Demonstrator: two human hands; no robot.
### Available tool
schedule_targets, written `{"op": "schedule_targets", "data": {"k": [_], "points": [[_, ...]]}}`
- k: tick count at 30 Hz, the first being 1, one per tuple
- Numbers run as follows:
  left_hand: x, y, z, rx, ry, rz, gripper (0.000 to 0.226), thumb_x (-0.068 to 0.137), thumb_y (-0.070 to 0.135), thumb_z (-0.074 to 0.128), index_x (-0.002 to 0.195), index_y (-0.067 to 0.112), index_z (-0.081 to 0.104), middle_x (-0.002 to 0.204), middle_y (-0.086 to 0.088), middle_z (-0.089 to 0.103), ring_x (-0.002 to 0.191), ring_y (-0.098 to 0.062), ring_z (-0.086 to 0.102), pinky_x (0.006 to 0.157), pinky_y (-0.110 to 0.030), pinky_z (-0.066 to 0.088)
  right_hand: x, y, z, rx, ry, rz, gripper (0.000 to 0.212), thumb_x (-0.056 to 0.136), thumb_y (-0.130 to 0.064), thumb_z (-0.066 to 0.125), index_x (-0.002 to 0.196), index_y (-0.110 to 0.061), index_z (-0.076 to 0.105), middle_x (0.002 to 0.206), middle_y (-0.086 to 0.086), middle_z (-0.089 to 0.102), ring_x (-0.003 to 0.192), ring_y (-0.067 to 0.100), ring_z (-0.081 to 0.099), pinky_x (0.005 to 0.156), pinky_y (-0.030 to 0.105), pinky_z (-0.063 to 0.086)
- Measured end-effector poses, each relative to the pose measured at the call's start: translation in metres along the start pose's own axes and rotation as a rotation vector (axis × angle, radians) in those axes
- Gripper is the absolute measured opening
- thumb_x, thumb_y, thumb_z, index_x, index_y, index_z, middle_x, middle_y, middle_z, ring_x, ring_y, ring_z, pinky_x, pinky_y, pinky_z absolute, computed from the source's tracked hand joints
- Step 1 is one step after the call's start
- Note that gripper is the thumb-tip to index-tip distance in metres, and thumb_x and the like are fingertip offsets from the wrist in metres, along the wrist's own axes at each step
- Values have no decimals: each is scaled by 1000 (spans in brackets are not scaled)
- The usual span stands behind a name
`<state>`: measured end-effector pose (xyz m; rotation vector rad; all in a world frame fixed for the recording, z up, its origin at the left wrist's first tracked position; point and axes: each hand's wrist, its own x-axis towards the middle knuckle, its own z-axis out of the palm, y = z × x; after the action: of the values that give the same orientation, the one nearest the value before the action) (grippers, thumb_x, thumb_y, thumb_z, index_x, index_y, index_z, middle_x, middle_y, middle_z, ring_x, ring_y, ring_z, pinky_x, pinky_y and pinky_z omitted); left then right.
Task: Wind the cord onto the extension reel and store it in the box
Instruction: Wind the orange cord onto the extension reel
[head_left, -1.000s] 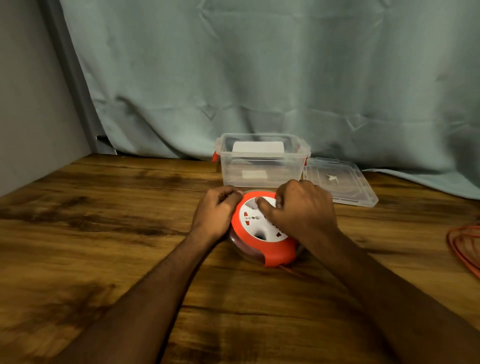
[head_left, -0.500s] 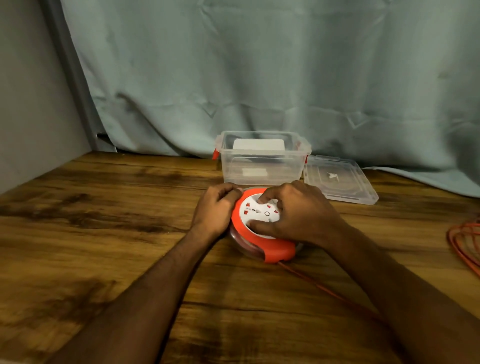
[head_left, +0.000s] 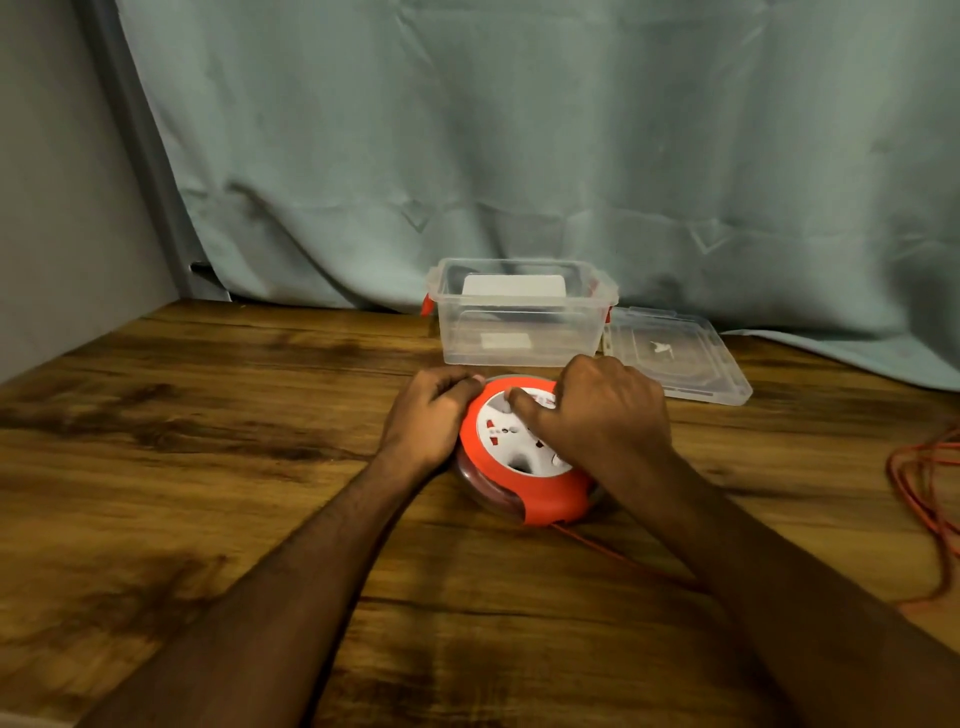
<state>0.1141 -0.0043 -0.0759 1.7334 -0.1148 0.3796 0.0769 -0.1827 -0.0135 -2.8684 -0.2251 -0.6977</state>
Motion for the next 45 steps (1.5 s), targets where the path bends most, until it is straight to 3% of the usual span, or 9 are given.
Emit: {"op": "schedule_targets", "data": {"k": [3, 9, 17, 20, 27, 34, 39, 43, 45], "points": [[0, 0, 0, -21, 0, -5, 25, 84, 42, 64, 74, 29, 84, 76, -4, 82, 76, -29, 74, 85, -66, 61, 7, 5, -9, 18, -19, -158, 46, 81, -71, 57, 81, -26, 61, 78, -9, 59, 86, 19, 62, 70, 30, 35], [2, -3, -2, -13, 11, 4, 27, 80, 46, 64, 75, 29, 84, 73, 0, 80, 73, -26, 71, 80, -54, 58, 7, 18, -23, 198, -427, -361, 60, 71, -66, 73, 128, -56, 57, 95, -26, 63, 84, 0, 53, 70, 23, 40], [3, -3, -2, 19, 8, 13, 32, 79, 51, 63, 81, 28, 85, 84, -8, 84, 88, -43, 79, 87, -67, 61, 1, 12, -12, 156, -193, -242, 61, 64, -80, 66, 113, -44, 68, 87, -21, 58, 94, 11, 58, 74, 29, 37], [2, -1, -2, 16, 16, 25, 29, 78, 51, 64, 77, 31, 85, 84, -7, 84, 88, -40, 79, 88, -65, 62, 3, 5, -2, 98, -84, -171, 70, 58, -88, 59, 105, -37, 70, 108, -12, 69, 101, 16, 62, 78, 31, 40], [-2, 2, 0, 28, -2, 3, 25, 89, 41, 62, 76, 36, 84, 81, -2, 84, 80, -29, 79, 89, -63, 64, 1, 0, -1, -40, 29, -32, 75, 74, -88, 47, 94, -19, 67, 92, 2, 67, 88, 22, 62, 74, 33, 41], [-1, 1, 1, 54, -3, 43, 31, 79, 54, 62, 78, 33, 85, 82, -3, 84, 89, -41, 79, 88, -66, 61, -1, 0, -7, -26, -12, -9, 64, 84, -77, 50, 102, -17, 64, 96, 3, 64, 82, 19, 52, 73, 30, 35], [1, -1, -1, 30, 2, 45, 31, 77, 53, 61, 74, 32, 83, 74, 1, 80, 77, -27, 72, 85, -65, 59, 15, 16, -22, 101, -109, -111, 43, 75, -70, 67, 88, -29, 68, 71, -16, 61, 78, 13, 61, 66, 28, 40], [0, 1, -1, 44, 6, 55, 26, 82, 46, 62, 70, 34, 82, 68, 6, 77, 71, -22, 67, 81, -62, 57, 10, 24, -34, 261, -458, -386, 53, 73, -55, 81, 122, -44, 65, 60, -48, 48, 61, -10, 53, 57, 20, 32], [-1, 3, -1, 53, 8, 52, 26, 86, 41, 62, 71, 34, 82, 70, 5, 78, 72, -24, 69, 83, -62, 58, 10, 23, -29, 228, -441, -416, 58, 73, -56, 80, 127, -46, 62, 60, -33, 53, 62, -8, 51, 57, 20, 32]]}}
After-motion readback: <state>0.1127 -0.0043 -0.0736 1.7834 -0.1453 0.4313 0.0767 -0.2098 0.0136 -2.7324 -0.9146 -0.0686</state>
